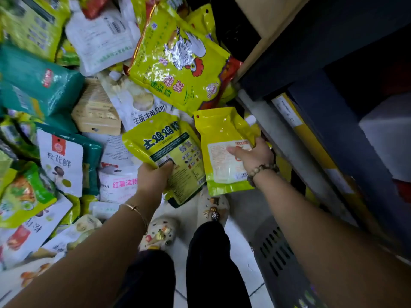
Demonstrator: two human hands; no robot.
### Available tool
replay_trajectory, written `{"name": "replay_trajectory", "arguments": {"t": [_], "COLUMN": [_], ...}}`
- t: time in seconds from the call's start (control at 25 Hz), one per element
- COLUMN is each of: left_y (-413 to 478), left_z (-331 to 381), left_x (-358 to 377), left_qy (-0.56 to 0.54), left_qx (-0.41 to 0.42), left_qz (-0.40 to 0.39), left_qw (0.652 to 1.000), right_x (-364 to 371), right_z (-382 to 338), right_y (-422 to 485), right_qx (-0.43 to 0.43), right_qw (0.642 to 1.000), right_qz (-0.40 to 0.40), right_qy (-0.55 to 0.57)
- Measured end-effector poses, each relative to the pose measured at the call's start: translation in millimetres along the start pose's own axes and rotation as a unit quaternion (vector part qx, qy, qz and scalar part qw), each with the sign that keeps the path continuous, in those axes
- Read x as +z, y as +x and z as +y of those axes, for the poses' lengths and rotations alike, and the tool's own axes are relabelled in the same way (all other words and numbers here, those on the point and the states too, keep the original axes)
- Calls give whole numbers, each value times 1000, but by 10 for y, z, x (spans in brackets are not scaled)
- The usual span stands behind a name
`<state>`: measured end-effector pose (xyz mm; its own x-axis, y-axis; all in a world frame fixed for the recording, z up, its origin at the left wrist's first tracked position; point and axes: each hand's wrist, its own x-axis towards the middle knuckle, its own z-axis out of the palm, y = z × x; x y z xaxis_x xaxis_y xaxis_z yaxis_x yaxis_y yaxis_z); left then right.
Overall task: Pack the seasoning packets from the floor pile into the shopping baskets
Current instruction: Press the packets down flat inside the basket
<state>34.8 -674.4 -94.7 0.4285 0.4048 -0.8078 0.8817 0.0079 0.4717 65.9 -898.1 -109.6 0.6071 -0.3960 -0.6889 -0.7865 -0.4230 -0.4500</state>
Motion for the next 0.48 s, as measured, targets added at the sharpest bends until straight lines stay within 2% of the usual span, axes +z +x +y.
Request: {"name": "replay_trajectory", "arguments": {"t": [0.28,0.48], "left_y": [-641,-1168], "left_z": [282,527], "left_x": [-600,-989], "left_qy": [-10,32], "left_qx": [70,66], "left_qz": [-61,-92], "left_qw": [996,993], "right_x": [-304,-660], "right_z": [-64,-140], "right_y": [-1131,-1965], "right_qx": [94,128], "right_qw": [986,961], "right_qz": [77,157], "right_qy": [111,188]}}
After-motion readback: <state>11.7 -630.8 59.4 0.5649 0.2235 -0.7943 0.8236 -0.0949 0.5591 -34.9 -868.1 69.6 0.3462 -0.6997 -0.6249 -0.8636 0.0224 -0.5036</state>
